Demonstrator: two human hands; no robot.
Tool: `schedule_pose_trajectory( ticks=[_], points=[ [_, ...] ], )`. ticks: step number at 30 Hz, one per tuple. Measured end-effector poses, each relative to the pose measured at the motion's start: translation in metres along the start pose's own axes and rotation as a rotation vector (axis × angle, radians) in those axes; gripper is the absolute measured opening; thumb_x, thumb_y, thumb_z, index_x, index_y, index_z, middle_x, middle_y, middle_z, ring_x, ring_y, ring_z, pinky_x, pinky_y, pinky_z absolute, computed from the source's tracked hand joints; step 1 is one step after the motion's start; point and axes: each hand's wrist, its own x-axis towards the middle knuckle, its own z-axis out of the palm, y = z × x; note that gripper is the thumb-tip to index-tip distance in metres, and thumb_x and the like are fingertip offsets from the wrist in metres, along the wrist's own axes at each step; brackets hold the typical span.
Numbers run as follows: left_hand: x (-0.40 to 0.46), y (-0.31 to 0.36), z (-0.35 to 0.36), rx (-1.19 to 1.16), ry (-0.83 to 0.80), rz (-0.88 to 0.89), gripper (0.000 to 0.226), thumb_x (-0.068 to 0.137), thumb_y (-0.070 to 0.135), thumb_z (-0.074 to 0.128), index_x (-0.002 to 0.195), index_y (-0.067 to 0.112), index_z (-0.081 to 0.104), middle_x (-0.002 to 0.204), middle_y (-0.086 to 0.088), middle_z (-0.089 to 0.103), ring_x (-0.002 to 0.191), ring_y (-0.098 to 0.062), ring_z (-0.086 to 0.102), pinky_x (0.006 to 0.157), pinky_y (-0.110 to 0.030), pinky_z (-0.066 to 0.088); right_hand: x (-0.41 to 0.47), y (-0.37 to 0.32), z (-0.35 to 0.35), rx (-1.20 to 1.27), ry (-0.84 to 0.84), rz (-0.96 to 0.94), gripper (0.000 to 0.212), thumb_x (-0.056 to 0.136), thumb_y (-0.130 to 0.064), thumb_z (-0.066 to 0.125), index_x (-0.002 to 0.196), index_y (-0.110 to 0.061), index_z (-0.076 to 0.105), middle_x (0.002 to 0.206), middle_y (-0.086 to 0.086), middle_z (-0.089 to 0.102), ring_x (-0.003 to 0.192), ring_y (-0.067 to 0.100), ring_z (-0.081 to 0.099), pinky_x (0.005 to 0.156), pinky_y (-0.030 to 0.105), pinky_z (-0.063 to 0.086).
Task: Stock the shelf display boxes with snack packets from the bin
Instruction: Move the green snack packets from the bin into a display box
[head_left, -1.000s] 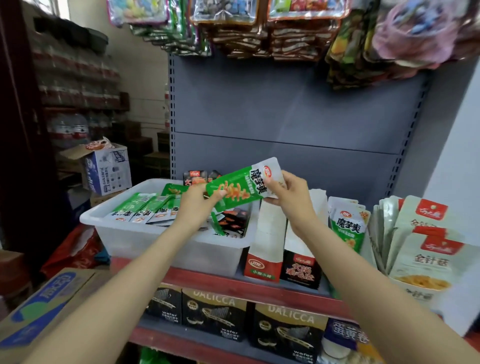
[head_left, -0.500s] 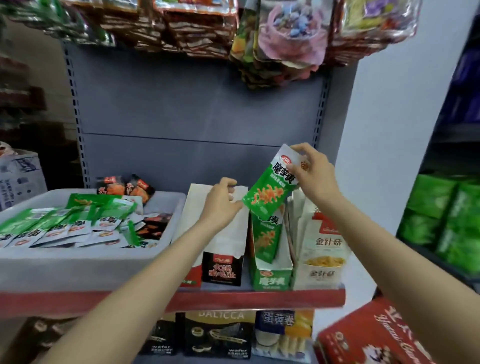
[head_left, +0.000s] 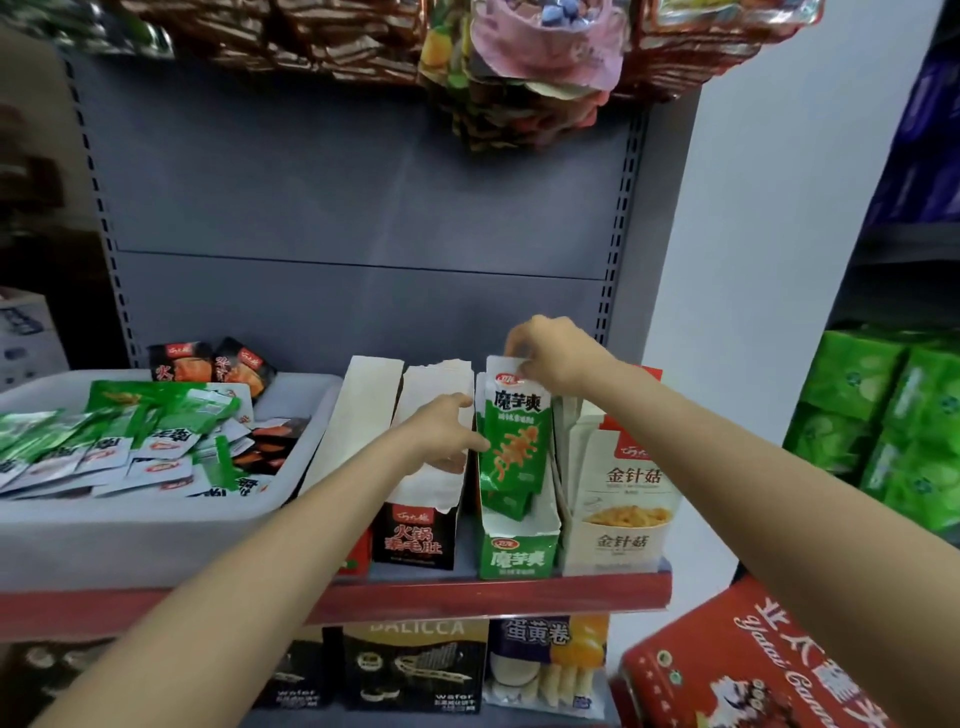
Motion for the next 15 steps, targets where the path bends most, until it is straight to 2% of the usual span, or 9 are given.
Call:
schedule_pose_trajectory(
  ticks=[3, 7, 10, 15],
  points=[
    [0.001, -0.003, -0.001, -0.043, -0.048, -0.006, 0.072, 0.087, 0.004, 0.064, 0.147, 0.018, 0.026, 0.118, -0.017, 0.059, 0.075, -0.018, 0.063, 0.065, -0.027, 0.058, 0.005, -0.007, 0.009, -0.106, -0.041, 0.052, 0.028, 0.088, -0.004, 0.052, 0.112, -0.016, 0.060, 0.113, 0.011, 0.060, 0.098, 0.032, 0.058, 0.071, 0.033, 0.043],
    [0.001, -0.006, -0.004, -0.071, -0.063, 0.000, 0.073, 0.087, 0.004, 0.064, 0.147, 0.018, 0.025, 0.114, -0.016, 0.061, 0.089, -0.024, 0.064, 0.073, -0.033, 0.059, 0.009, -0.010, 0.020, -0.178, -0.060, 0.073, 0.026, 0.086, 0.001, 0.056, 0.110, -0.009, 0.059, 0.110, 0.014, 0.059, 0.087, 0.031, 0.055, 0.068, 0.031, 0.041],
    [-0.001, -0.005, -0.003, -0.088, -0.057, 0.002, 0.072, 0.087, 0.006, 0.064, 0.146, 0.018, 0.026, 0.114, -0.016, 0.061, 0.090, -0.026, 0.064, 0.076, -0.038, 0.059, 0.011, -0.009, 0.026, -0.217, -0.084, 0.065, 0.027, 0.085, 0.002, 0.056, 0.110, -0.008, 0.058, 0.110, 0.013, 0.059, 0.090, 0.031, 0.057, 0.069, 0.032, 0.041],
    [-0.011, 0.000, -0.012, -0.056, -0.016, 0.044, 0.055, 0.090, 0.020, 0.062, 0.139, 0.020, 0.038, 0.113, -0.007, 0.061, 0.086, -0.018, 0.066, 0.070, -0.030, 0.057, 0.012, -0.002, 0.030, -0.182, -0.039, -0.002, 0.031, 0.087, -0.003, 0.056, 0.113, -0.018, 0.060, 0.114, 0.006, 0.061, 0.100, 0.029, 0.060, 0.072, 0.033, 0.047]
  ],
)
